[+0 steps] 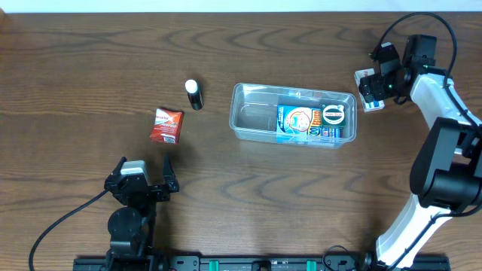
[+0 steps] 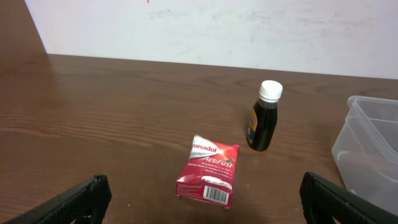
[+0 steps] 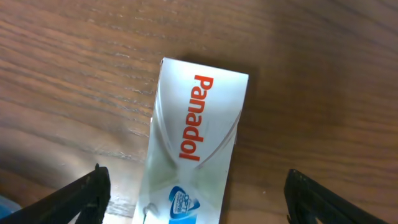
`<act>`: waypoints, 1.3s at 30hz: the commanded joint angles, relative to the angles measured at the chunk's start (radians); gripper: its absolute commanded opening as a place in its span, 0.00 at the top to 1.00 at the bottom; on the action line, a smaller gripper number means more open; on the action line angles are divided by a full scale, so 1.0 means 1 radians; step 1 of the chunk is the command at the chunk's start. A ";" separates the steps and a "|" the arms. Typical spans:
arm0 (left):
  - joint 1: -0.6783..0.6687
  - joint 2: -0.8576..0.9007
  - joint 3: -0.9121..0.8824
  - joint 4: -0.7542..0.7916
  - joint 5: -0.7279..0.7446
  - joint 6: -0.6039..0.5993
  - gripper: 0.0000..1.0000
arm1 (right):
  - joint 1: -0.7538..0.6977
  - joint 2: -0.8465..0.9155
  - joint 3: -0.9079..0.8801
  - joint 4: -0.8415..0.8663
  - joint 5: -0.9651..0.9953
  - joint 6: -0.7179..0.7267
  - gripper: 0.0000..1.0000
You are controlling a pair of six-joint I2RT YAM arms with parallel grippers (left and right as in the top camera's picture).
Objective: Pack container
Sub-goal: 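Lower the right gripper and grasp the white Panadol box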
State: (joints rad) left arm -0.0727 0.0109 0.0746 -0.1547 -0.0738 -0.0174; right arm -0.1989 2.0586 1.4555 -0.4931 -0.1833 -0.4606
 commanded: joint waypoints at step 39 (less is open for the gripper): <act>0.006 -0.004 -0.006 -0.024 0.014 0.018 0.02 | 0.004 0.083 0.001 0.032 0.073 0.247 0.36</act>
State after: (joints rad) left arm -0.0727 0.0109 0.0746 -0.1547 -0.0734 -0.0177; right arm -0.1978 2.1368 1.4555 -0.4534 -0.1429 -0.2295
